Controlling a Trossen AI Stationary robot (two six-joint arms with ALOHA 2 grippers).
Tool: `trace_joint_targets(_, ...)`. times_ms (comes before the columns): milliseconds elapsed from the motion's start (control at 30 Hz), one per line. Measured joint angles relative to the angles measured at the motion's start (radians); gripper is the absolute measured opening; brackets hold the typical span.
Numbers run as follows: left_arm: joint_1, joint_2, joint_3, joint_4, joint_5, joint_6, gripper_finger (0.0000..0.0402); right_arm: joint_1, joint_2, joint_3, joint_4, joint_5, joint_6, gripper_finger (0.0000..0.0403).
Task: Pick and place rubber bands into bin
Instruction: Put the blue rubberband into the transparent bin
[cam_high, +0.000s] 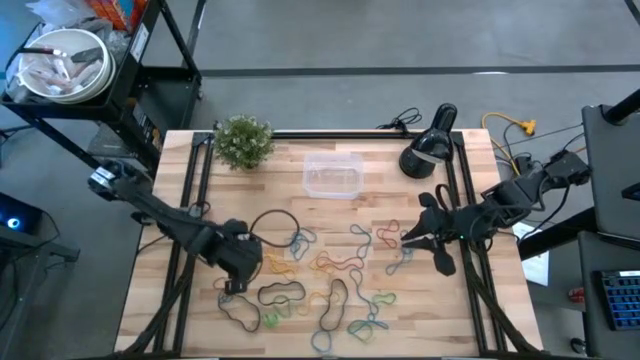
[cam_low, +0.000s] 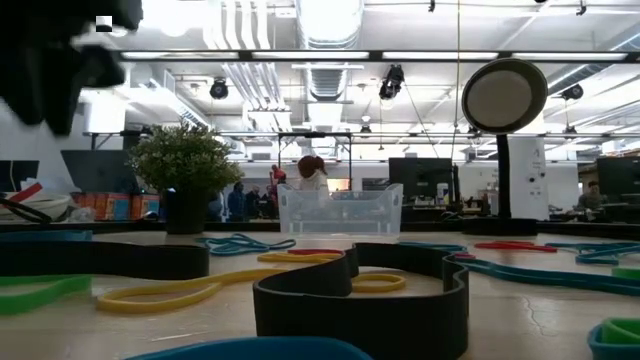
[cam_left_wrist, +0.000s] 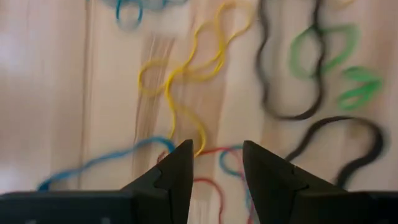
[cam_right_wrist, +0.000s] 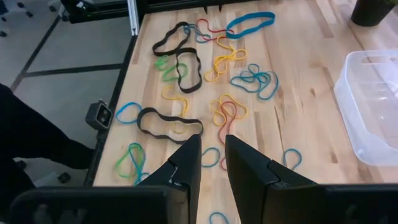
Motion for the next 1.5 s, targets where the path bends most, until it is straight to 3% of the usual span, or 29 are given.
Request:
trace_joint_targets(267, -0.066, 0.030, -0.096, 0.017, -0.044, -0.235, 0.0123, 0.004, -0.001, -0.027, 0.022, 0.021, 0.003, 0.0068)
trace_joint_targets(467, -0.087, 0.030, -0.138, 0.061, -0.116, -0.241, 0.0123, 0.004, -0.002, -0.047, 0.024, 0.022, -0.002, 0.0068)
trace_joint_targets(700, -0.086, 0.030, -0.239, 0.179, -0.112, -0.255, 0.0123, 0.004, -0.003, -0.050, 0.024, 0.031, -0.003, 0.0068)
trace_joint_targets(1300, -0.085, 0.029, -0.322, 0.322, -0.110, -0.269, 0.0123, 0.003, -0.003, -0.050, 0.026, 0.055, -0.003, 0.0068)
trace_joint_targets(1500, -0.084, 0.029, -0.335, 0.318, -0.113, -0.292, 0.0092, 0.003, -0.003, -0.050, 0.026, 0.073, -0.003, 0.0068)
